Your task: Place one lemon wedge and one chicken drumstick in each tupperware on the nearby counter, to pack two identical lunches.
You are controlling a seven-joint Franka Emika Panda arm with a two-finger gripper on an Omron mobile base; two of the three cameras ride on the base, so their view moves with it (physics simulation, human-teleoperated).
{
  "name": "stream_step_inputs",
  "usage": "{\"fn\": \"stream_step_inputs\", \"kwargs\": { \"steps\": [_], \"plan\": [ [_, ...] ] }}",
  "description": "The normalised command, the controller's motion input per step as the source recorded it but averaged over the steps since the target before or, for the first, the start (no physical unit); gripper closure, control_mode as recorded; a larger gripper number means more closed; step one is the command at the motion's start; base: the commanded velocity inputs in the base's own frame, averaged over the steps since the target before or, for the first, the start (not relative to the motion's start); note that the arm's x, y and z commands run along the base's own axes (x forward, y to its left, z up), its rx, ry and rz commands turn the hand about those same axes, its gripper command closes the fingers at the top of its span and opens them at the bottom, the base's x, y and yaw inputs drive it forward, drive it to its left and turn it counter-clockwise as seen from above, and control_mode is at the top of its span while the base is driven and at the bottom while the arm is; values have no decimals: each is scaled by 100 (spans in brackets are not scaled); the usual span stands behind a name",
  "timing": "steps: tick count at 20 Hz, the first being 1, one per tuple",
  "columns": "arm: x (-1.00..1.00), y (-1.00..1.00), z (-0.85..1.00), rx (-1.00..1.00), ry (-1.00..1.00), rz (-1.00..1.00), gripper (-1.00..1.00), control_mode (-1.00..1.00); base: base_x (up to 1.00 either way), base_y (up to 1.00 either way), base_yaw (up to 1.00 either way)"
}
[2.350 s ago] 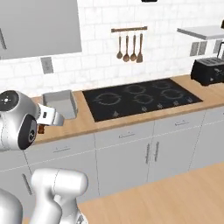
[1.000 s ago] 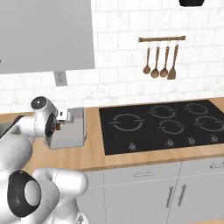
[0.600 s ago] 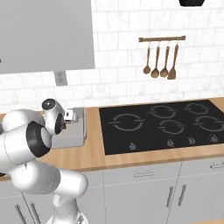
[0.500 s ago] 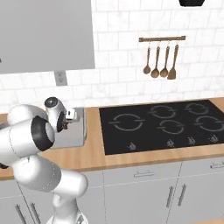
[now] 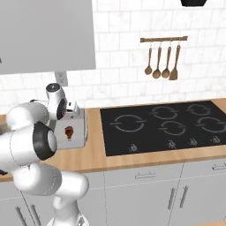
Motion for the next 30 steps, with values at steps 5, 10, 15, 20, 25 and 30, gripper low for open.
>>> {"fn": "stream_step_inputs", "kwargs": {
  "steps": [5,10,15,20,25,30],
  "plan": [
    [-100,-1,54,3,-8,0,-100,-100,0,0,0],
    [-100,-5,65,4,-20,0,-100,-100,0,0,0],
    [-100,-2,74,3,-9,0,-100,-100,0,0,0],
    [-40,-1,20,0,-1,0,-100,100,-60,-13,0],
    [0,0,0,0,0,0,-100,100,-100,-33,1],
    [0,0,0,0,0,0,-100,100,-87,-7,51]
  ]
}}
